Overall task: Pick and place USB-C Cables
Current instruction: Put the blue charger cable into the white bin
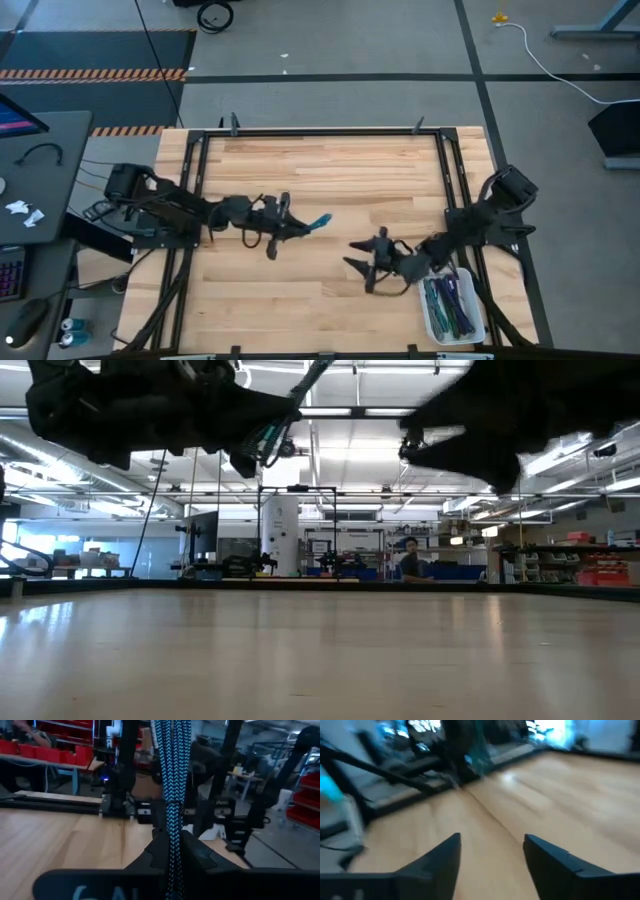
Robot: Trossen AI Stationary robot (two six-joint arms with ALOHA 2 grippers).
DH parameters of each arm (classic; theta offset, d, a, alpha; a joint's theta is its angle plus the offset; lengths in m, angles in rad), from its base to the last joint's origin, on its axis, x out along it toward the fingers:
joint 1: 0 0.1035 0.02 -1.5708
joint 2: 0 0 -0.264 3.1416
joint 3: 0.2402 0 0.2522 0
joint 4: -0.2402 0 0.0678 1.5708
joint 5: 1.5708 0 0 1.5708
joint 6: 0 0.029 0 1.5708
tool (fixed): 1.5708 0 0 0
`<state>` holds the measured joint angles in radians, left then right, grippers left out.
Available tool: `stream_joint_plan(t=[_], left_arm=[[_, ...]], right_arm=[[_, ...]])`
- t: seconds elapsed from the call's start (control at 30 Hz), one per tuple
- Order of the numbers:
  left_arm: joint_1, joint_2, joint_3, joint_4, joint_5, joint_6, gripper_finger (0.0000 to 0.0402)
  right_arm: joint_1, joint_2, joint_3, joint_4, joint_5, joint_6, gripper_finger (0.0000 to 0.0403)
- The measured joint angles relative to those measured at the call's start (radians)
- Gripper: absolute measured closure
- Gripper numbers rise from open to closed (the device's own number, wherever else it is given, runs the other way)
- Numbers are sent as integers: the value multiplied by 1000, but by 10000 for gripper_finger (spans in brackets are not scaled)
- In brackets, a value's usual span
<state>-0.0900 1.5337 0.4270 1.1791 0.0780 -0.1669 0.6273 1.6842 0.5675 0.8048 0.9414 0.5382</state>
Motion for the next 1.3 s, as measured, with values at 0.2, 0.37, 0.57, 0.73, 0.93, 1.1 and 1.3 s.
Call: stream_joint_plan(t=[0.2,0.37,0.57,0.73,0.93,1.1,1.3], left_arm=[[-40,18,13,-1,-12,18,369],[-49,18,27,2,-14,33,368],[-44,18,27,-10,-22,33,367],[-44,18,26,-8,-40,25,367],[-44,18,26,-12,-56,18,338],[-44,18,26,-105,-60,-6,275],[-44,18,26,-290,-63,-68,213]], right_arm=[[-132,0,34,323,-176,-346,110],[-215,0,82,353,-267,-463,85],[-275,0,133,347,-401,-553,106],[-316,0,169,347,-513,-593,160],[-321,0,183,311,-498,-590,288],[-247,-48,183,108,-343,-564,370],[-59,-265,183,-415,-178,-205,369]])
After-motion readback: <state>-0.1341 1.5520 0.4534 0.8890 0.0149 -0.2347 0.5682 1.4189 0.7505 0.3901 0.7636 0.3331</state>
